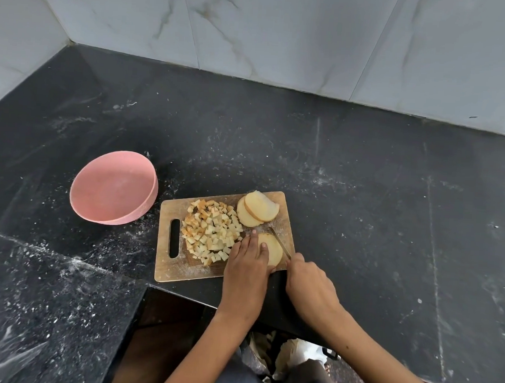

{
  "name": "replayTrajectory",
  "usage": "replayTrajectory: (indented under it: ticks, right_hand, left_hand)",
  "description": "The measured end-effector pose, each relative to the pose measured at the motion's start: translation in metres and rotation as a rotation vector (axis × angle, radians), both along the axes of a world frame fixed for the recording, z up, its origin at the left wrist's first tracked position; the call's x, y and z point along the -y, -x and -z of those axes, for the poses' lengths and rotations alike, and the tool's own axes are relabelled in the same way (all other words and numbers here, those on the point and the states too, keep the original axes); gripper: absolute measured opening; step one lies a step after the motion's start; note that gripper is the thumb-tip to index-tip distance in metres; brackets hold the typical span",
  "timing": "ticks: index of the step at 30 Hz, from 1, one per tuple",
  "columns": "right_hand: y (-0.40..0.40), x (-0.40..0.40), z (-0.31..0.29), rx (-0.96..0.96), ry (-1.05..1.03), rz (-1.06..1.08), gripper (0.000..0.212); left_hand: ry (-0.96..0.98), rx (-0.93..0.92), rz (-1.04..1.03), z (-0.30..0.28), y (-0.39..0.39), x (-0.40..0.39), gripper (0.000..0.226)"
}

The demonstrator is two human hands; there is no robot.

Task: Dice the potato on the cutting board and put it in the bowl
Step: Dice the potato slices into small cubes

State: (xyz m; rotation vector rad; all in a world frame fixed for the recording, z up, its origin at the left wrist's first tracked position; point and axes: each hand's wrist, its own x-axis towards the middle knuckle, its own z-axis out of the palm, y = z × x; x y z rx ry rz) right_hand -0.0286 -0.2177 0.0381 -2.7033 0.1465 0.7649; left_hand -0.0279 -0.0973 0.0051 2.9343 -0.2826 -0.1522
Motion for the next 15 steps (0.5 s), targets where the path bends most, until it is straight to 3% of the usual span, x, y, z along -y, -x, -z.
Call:
replayTrajectory:
  ticks: [4,10,15]
  right_hand:
    - [0.005,0.008,-0.002,-0.032,-0.011,-0.009,0.012]
    - [0.042,0.029,-0.001,-0.052,-0.009,-0.042,0.025]
    - [0.042,0.033,-0.011,0.034,-0.104,-0.011,0.029]
  left_hand:
    - [0.030,0.033,-0.030,0.002,0.002,0.005,0.048]
    - [0.012,0.040,-0.053,0.006,0.004,0.006,0.049]
    - [0.075,0.077,-0.048,0.006,0.005,0.004,0.045]
